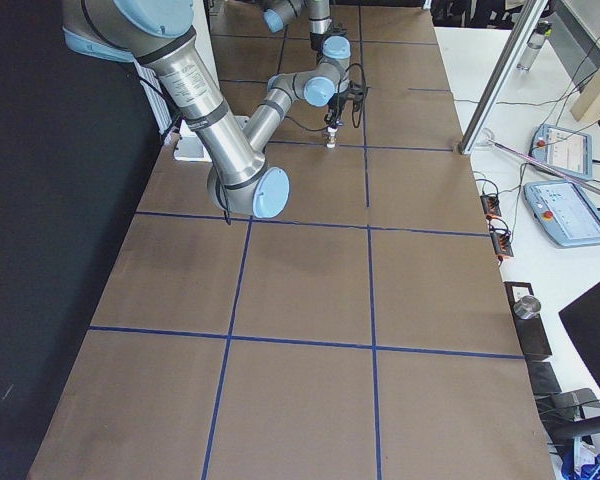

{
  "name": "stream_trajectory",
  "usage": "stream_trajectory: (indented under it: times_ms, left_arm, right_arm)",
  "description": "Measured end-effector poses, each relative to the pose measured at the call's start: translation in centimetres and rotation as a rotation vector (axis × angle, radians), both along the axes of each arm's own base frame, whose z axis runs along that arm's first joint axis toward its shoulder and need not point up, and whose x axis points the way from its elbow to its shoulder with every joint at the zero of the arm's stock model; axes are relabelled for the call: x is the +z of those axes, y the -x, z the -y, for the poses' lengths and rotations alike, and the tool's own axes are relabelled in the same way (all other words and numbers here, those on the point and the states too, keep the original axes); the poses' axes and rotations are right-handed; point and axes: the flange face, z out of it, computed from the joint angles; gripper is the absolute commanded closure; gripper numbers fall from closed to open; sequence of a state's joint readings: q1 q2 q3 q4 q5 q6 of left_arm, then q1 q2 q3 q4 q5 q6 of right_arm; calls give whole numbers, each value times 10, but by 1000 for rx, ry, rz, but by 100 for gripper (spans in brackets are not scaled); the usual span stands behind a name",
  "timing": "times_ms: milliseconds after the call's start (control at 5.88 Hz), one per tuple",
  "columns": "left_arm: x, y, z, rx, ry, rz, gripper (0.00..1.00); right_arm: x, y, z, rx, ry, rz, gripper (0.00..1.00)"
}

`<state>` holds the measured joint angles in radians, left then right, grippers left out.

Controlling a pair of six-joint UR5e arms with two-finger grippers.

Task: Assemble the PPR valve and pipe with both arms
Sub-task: 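Carry the chrome valve over the white fitting with the right gripper, then press the chrome valve down into the white fitting with the right gripper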

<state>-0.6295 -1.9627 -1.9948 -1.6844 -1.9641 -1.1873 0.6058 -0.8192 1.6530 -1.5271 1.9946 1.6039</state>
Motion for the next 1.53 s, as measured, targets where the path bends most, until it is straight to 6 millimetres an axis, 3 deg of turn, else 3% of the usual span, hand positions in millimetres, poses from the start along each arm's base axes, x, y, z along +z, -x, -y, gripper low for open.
stream_trajectory:
  times_ms: [340,1021,1532]
  left_arm:
    - [3,-2,-1,5,11,1,1]
    - [1,0,-2,5,8,-6,1]
    - [2,0,-2,5,9,-4,1]
  right_arm:
    - [-7,23,-5,-8,22,-9,100]
    - [-20,38,-4,-2,16,-13,100]
    - [-20,46,-2,0,21,-24,100]
